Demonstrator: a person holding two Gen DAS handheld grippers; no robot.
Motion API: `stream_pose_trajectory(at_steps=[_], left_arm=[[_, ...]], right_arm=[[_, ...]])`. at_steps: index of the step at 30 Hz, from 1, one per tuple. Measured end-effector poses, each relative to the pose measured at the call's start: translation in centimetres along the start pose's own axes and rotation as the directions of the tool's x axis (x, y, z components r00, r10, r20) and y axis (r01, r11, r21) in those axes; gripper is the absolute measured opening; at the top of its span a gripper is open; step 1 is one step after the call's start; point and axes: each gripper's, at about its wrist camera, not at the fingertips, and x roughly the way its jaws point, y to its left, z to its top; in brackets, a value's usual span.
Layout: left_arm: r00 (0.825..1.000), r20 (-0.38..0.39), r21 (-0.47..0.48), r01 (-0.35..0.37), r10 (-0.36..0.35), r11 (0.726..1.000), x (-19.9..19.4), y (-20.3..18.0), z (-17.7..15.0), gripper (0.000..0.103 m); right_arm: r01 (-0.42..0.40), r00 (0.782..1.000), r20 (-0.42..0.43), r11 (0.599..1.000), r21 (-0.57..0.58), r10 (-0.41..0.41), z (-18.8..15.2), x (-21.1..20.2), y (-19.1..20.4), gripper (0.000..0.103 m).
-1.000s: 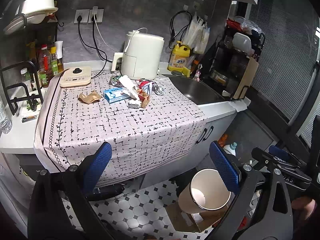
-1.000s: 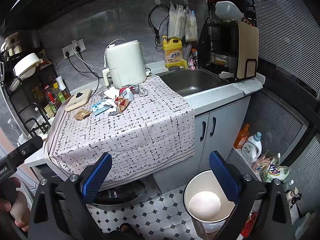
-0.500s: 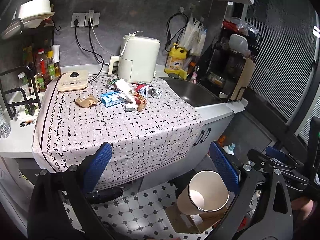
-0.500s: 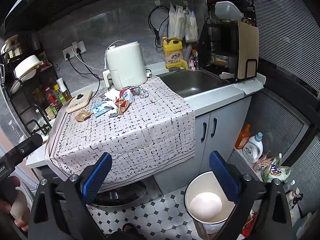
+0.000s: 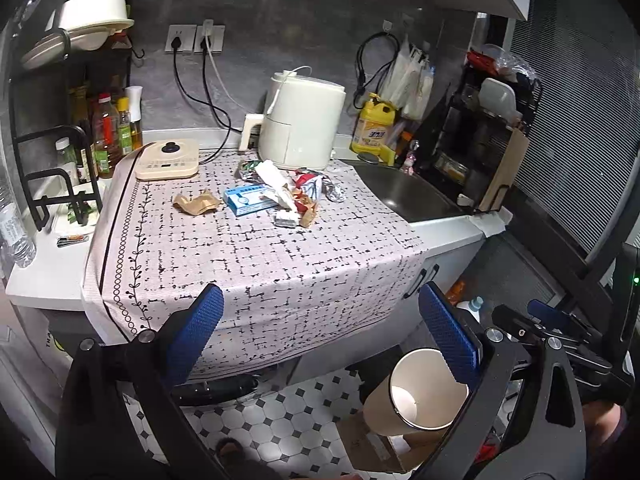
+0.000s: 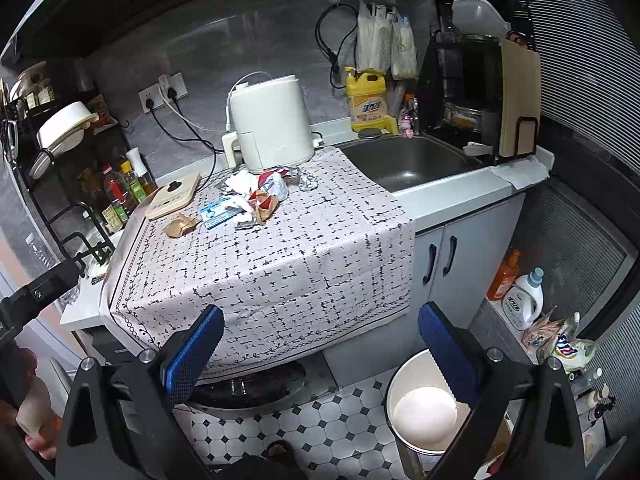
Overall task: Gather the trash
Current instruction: 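Move the left tool to the crumpled brown paper and close on it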
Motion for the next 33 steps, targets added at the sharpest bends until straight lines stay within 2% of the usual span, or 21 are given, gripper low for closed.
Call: stream_pose_trajectory(at_steps=[8, 15, 21, 25, 29, 33], left_arm=[[0.998, -0.018, -0.055, -0.063, 0.062, 0.996, 1.2, 3.9, 0.8, 0.097], [0.994, -0.043, -0.098, -0.108, 0.104, 0.989, 4.6, 7.6, 2.8, 0.097], [0.992, -0.056, -0.130, -0.119, 0.113, 0.984, 9.2, 11.0, 5.4, 0.097], [0.992, -0.070, -0.121, -0.116, 0.108, 0.986, 12.7, 13.0, 7.0, 0.097], [0.991, -0.090, -0.140, -0.113, 0.101, 0.984, 16.1, 15.3, 8.4, 0.092], [0.990, -0.119, -0.145, -0.099, 0.082, 0.984, 19.2, 17.5, 9.3, 0.087]], right_arm=[[-0.045, 0.999, -0.031, 0.998, -0.034, 0.044, 1.3, 3.6, 2.7, 0.095], [-0.056, 0.997, -0.060, 0.997, -0.054, 0.053, 3.7, 8.9, 5.6, 0.095], [-0.049, 0.996, -0.081, 0.995, -0.091, 0.042, 6.4, 13.6, 7.8, 0.095], [-0.069, 0.995, -0.072, 0.994, -0.079, 0.063, 8.5, 16.2, 8.7, 0.095], [-0.076, 0.994, -0.088, 0.994, -0.075, 0.069, 10.2, 19.1, 9.6, 0.095], [-0.076, 0.988, -0.137, 0.995, -0.064, 0.067, 11.3, 22.3, 10.6, 0.085]])
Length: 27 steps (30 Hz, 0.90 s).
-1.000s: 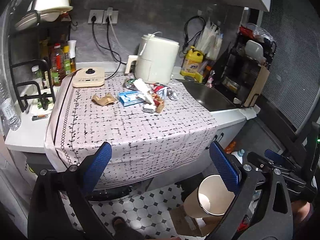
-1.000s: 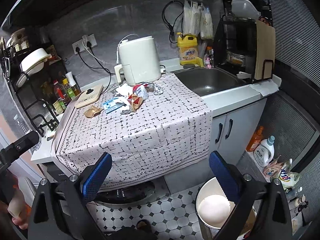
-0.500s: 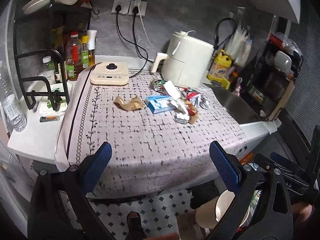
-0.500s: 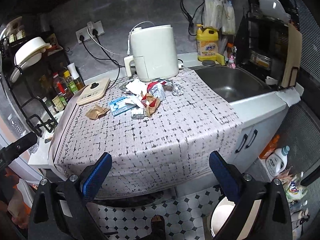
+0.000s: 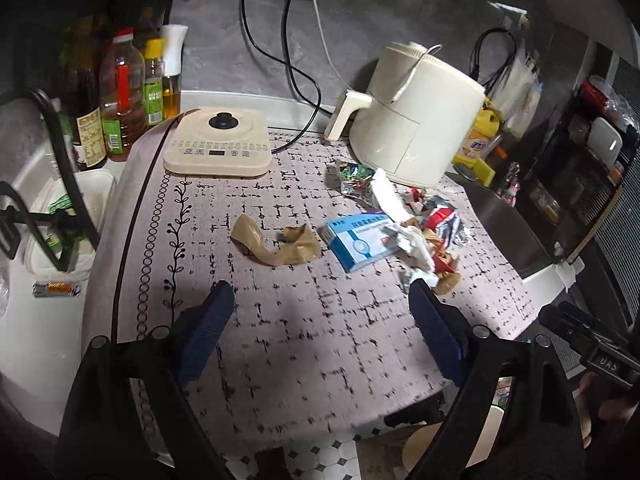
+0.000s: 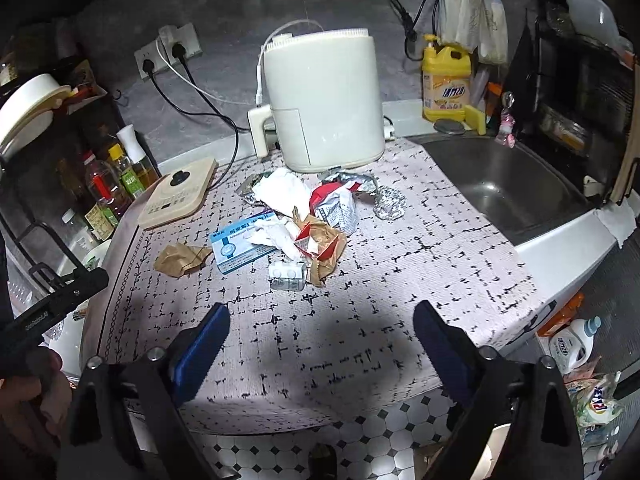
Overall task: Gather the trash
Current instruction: 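Move the left tool to the crumpled brown paper and close on it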
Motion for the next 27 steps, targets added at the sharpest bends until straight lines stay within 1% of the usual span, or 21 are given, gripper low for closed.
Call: stream_pose_trajectory(at_steps=[2, 4, 5, 7, 12, 13, 15, 18, 20, 22, 24, 25, 27], left_arm=[[1.000, -0.016, -0.002, 0.007, -0.007, 1.000, 1.4, 0.7, 0.5, 0.082], [0.999, -0.029, 0.006, 0.015, -0.015, 1.000, 3.0, 1.4, 1.1, 0.080], [0.999, -0.036, 0.013, 0.017, -0.016, 1.000, 3.8, 1.6, 1.4, 0.077], [0.998, -0.059, 0.019, 0.029, -0.028, 0.999, 5.4, 2.1, 1.9, 0.070], [0.993, -0.109, 0.047, 0.052, -0.046, 0.998, 8.9, 2.5, 2.9, 0.060], [0.992, -0.117, 0.056, 0.056, -0.049, 0.997, 9.4, 2.4, 3.0, 0.058], [0.990, -0.133, 0.073, 0.061, -0.051, 0.995, 10.3, 2.2, 3.1, 0.056], [0.982, -0.182, 0.076, 0.066, -0.052, 0.995, 11.8, 2.2, 2.8, 0.051], [0.976, -0.214, 0.061, 0.065, -0.051, 0.996, 12.6, 2.6, 2.5, 0.039], [0.971, -0.234, 0.055, 0.069, -0.054, 0.996, 13.0, 2.8, 2.3, 0.030], [0.972, -0.231, 0.068, 0.064, -0.047, 0.996, 13.0, 2.8, 2.1, 0.025], [0.973, -0.226, 0.072, 0.062, -0.044, 0.996, 12.8, 2.8, 2.1, 0.018], [0.975, -0.216, 0.071, 0.059, -0.043, 0.996, 12.5, 3.0, 2.4, 0.016]], right_arm=[[-0.006, 1.000, -0.023, 1.000, 0.012, 0.006, 0.6, 1.3, 0.2, 0.081], [-0.010, 0.999, -0.035, 1.000, 0.026, 0.011, 1.1, 2.4, 0.4, 0.078], [-0.011, 0.999, -0.042, 0.999, 0.032, 0.012, 1.2, 2.9, 0.4, 0.076], [-0.015, 0.998, -0.067, 0.999, 0.048, 0.018, 1.5, 4.1, 0.5, 0.066], [-0.032, 0.991, -0.125, 0.996, 0.087, 0.043, 2.0, 6.5, 0.6, 0.053], [-0.035, 0.991, -0.128, 0.996, 0.083, 0.045, 2.1, 6.7, 0.7, 0.050], [-0.033, 0.991, -0.129, 0.997, 0.072, 0.042, 2.4, 7.1, 1.0, 0.048], [-0.050, 0.989, -0.135, 0.997, 0.058, 0.057, 3.2, 7.9, 1.2, 0.041], [-0.050, 0.988, -0.143, 0.998, 0.025, 0.054, 3.8, 9.0, 1.6, 0.037], [-0.057, 0.985, -0.162, 0.998, 0.006, 0.057, 4.4, 10.3, 1.9, 0.029], [-0.052, 0.984, -0.170, 0.999, -0.015, 0.049, 4.9, 11.2, 2.2, 0.029], [-0.047, 0.984, -0.175, 0.998, -0.031, 0.040, 5.1, 11.7, 2.4, 0.029], [-0.046, 0.982, -0.185, 0.997, -0.064, 0.033, 5.4, 12.5, 2.9, 0.028]])
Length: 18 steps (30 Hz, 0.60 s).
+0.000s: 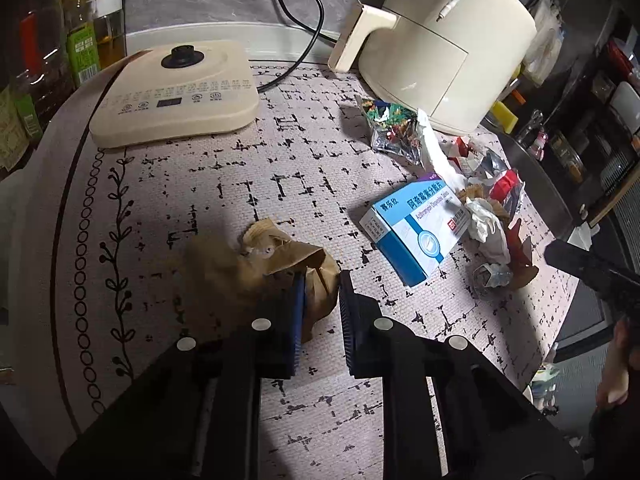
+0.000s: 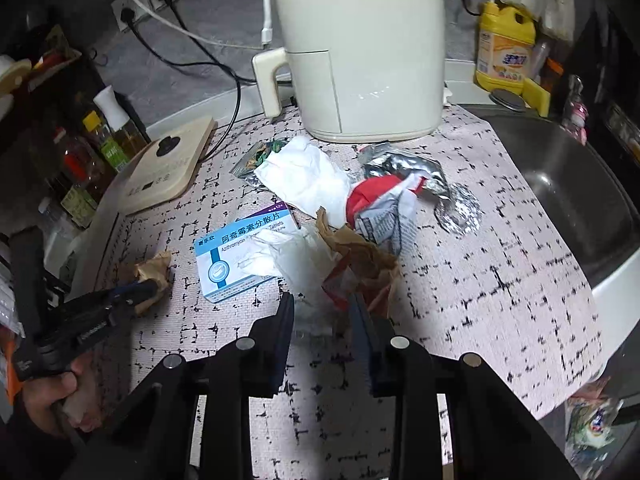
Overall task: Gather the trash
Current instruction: 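Move the left tool to the crumpled brown paper and close on it, then carry the brown paper with the left tool over the bin and release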
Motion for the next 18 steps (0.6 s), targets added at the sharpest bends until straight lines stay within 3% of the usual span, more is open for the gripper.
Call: stream_pose_trajectory(at_steps=[7, 11, 13, 18], left_arm=[[0.999, 0.050, -0.022, -0.005, 0.006, 1.000, -2.1, 0.8, 0.5, 0.016], [0.997, 0.071, -0.031, -0.008, 0.010, 0.999, -3.2, 1.0, 0.4, 0.016], [0.996, 0.083, -0.036, -0.010, 0.013, 0.999, -3.8, 1.1, 0.4, 0.016], [0.993, 0.120, -0.047, -0.012, 0.017, 0.999, -5.2, 1.2, 0.2, 0.016]], right_arm=[[0.055, 0.997, -0.054, 0.994, -0.094, -0.060, 0.5, 2.4, 0.7, 0.027], [0.070, 0.992, -0.091, 0.988, -0.141, -0.084, 0.4, 3.9, 0.6, 0.012], [0.066, 0.994, -0.079, 0.987, -0.148, -0.078, 0.6, 3.8, 0.5, 0.004], [0.017, 1.000, -0.015, 0.995, -0.098, -0.019, 1.4, 2.0, -0.5, 0.003]])
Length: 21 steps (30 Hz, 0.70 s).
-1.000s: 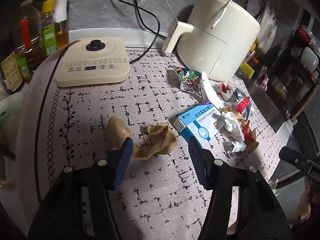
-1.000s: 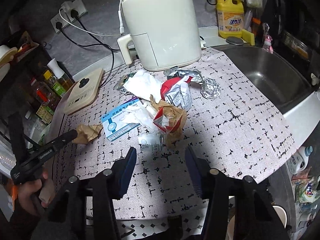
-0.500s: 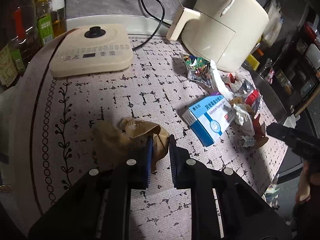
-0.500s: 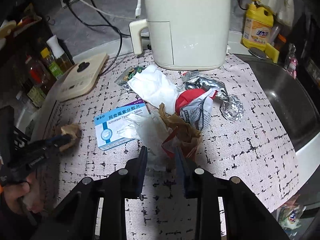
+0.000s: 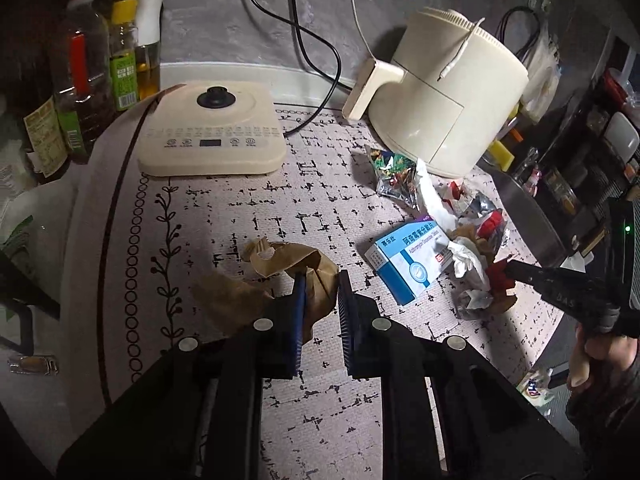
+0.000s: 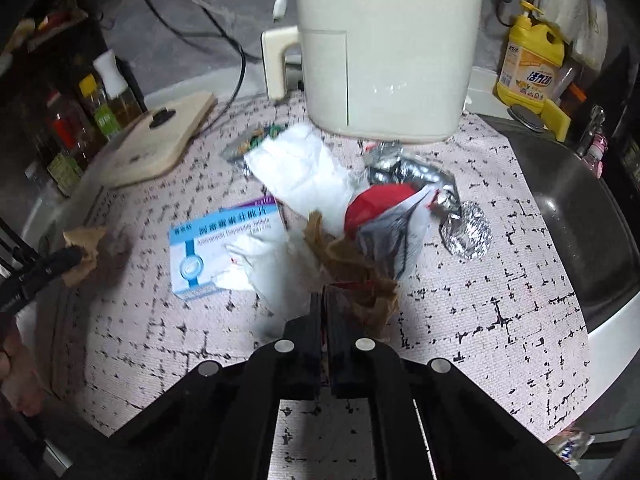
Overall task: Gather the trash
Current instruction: 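Carry the brown paper with the left tool over the bin and release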
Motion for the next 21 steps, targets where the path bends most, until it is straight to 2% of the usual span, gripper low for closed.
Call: stream_pose_trajectory(at_steps=[7, 11, 17, 21], left_arm=[[0.999, 0.044, -0.019, 0.007, -0.006, 1.000, -2.0, -0.3, 0.1, 0.015], [0.997, 0.073, -0.008, 0.025, -0.025, 1.000, -3.1, -1.5, 0.0, 0.014], [0.994, 0.091, 0.024, 0.052, -0.054, 0.998, -4.2, -5.3, -0.7, 0.014], [0.992, 0.085, 0.067, 0.093, -0.099, 0.993, -4.6, -10.3, -2.2, 0.014]], right_arm=[[-0.091, 0.992, 0.097, 0.992, 0.084, 0.083, 1.0, -3.5, -1.9, 0.003], [-0.117, 0.985, 0.143, 0.988, 0.104, 0.101, 0.8, -5.7, -2.5, 0.003], [-0.144, 0.972, 0.203, 0.983, 0.110, 0.120, -1.3, -9.8, -4.2, 0.003], [-0.149, 0.965, 0.237, 0.979, 0.141, 0.112, -4.5, -13.5, -7.3, 0.003]])
